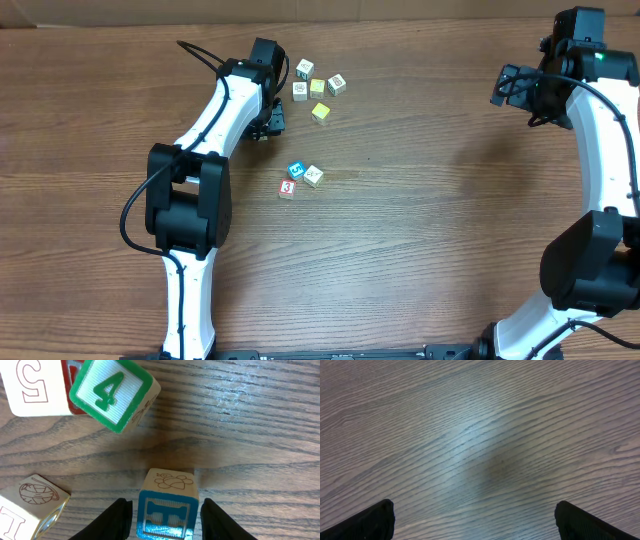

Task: Form a circle
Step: 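Carry the blue H block down toward the 3 and 5 blocks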

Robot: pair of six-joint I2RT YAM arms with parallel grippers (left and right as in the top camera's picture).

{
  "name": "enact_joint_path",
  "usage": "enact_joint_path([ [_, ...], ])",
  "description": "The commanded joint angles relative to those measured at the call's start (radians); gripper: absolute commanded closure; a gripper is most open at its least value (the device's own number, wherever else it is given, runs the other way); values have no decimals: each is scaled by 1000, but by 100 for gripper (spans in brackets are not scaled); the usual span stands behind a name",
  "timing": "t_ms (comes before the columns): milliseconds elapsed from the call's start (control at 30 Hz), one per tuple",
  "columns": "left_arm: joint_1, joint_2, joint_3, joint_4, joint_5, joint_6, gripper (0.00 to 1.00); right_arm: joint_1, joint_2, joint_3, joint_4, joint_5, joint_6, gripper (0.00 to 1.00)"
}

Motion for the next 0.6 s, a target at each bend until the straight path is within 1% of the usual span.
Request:
enact_joint_path([
  [0,5,23,-5,-1,-14,15,58,-4,-12,8,5,-2,4,0],
  [100,5,23,-5,-1,-14,15,61,-4,-12,8,5,-2,4,0],
  [267,3,23,-5,0,-14,15,61,-4,-12,8,5,-2,4,0],
  [467,4,23,-5,-5,-14,15,68,-4,-12,8,5,-2,4,0],
  [567,3,23,-5,-11,-14,19,69,-4,-12,8,5,-2,4,0],
])
